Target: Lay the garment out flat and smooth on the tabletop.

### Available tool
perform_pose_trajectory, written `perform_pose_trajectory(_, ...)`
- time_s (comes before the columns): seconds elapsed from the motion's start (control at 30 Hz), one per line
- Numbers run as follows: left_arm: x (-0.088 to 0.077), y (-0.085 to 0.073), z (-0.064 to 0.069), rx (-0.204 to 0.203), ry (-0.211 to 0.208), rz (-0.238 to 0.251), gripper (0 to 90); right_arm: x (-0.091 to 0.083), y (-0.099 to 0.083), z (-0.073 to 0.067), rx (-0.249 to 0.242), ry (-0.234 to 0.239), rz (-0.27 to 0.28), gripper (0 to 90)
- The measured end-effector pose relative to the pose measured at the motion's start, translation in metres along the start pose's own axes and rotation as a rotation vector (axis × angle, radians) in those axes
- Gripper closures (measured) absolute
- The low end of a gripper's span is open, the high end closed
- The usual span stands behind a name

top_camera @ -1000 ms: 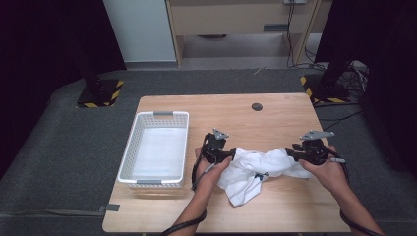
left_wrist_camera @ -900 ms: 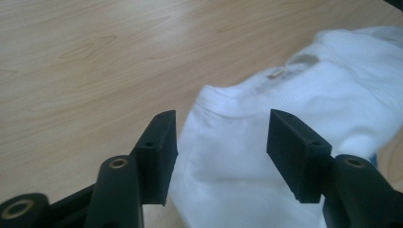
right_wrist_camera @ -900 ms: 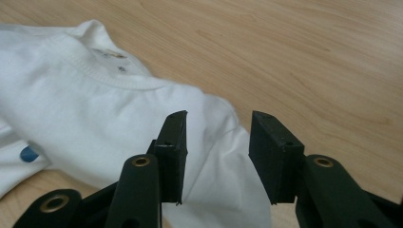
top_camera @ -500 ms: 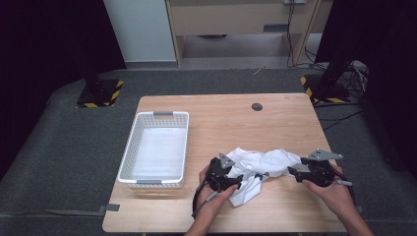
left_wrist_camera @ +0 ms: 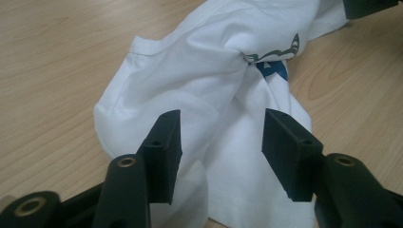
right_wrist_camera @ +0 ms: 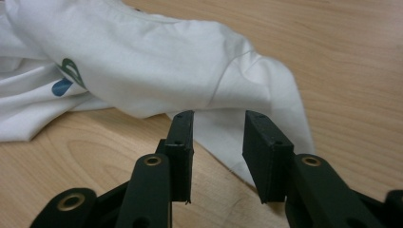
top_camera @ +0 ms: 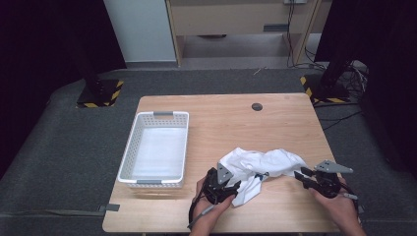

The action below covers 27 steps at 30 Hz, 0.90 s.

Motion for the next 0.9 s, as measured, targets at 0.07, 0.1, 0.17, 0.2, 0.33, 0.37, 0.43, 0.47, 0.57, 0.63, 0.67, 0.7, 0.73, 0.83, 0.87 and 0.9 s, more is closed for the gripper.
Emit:
perform_pose_trajectory(0.07, 0.003, -0.002, 0.004, 0.005, -0.015, -0.012, 51.3, 0.001, -0.003, -0.004, -0.032, 0.009, -0.014, 63.8)
perform_pose_trajectory(0.1, 0.005, -0.003, 0.006, 0.008, -0.018, -0.017, 51.9, 0.002, -0.004, -0.007, -0.051, 0.004, -0.017, 62.6)
perform_pose_trajectory(0.17, 0.010, -0.004, 0.009, 0.010, -0.034, -0.032, 51.1, 0.004, -0.005, -0.011, -0.060, 0.007, -0.024, 60.4)
perform_pose_trajectory(0.2, 0.013, -0.005, 0.010, 0.007, -0.038, -0.034, 50.1, 0.005, -0.005, -0.013, -0.069, 0.004, -0.026, 58.8)
perform_pose_trajectory(0.33, 0.023, -0.008, 0.013, 0.008, -0.062, -0.063, 44.9, 0.011, -0.004, -0.018, -0.082, -0.014, -0.024, 49.8)
perform_pose_trajectory(0.37, 0.025, -0.009, 0.013, 0.009, -0.069, -0.073, 43.9, 0.013, -0.004, -0.020, -0.087, -0.016, -0.025, 48.5)
perform_pose_trajectory(0.43, 0.029, -0.010, 0.013, 0.010, -0.068, -0.078, 43.5, 0.018, -0.004, -0.024, -0.092, -0.016, -0.031, 49.1)
perform_pose_trajectory(0.47, 0.030, -0.010, 0.013, 0.011, -0.072, -0.084, 43.9, 0.019, -0.004, -0.026, -0.096, -0.016, -0.034, 49.6)
perform_pose_trajectory(0.57, 0.033, -0.012, 0.013, 0.014, -0.074, -0.097, 47.1, 0.025, -0.003, -0.030, -0.097, -0.031, -0.031, 50.7)
perform_pose_trajectory(0.63, 0.036, -0.014, 0.012, 0.020, -0.072, -0.108, 51.5, 0.027, -0.001, -0.032, -0.097, -0.040, -0.026, 53.5)
perform_pose_trajectory(0.67, 0.036, -0.015, 0.012, 0.021, -0.068, -0.108, 52.9, 0.028, -0.001, -0.033, -0.104, -0.048, -0.030, 54.8)
perform_pose_trajectory(0.7, 0.037, -0.016, 0.011, 0.022, -0.074, -0.109, 55.1, 0.030, -0.001, -0.035, -0.108, -0.056, -0.033, 56.8)
perform_pose_trajectory(0.73, 0.037, -0.016, 0.011, 0.024, -0.078, -0.109, 58.8, 0.030, -0.001, -0.036, -0.111, -0.059, -0.035, 59.6)
perform_pose_trajectory(0.83, 0.038, -0.017, 0.009, 0.033, -0.081, -0.112, 64.7, 0.032, -0.002, -0.039, -0.117, -0.062, -0.031, 61.7)
perform_pose_trajectory(0.87, 0.038, -0.017, 0.009, 0.035, -0.080, -0.112, 67.0, 0.032, -0.002, -0.039, -0.115, -0.061, -0.032, 63.5)
perform_pose_trajectory(0.9, 0.038, -0.018, 0.009, 0.037, -0.082, -0.115, 68.8, 0.032, -0.002, -0.040, -0.118, -0.061, -0.030, 66.3)
Point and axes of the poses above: each handheld gripper's, and its own axes: x roughly forward along the jaws, y roughly out of its top, z roughly to its right, the point moved 1 cm from there along x, roughly forward along the jaws, and after that the axes turned 15 degrees about -y, right-handed, at the moved point
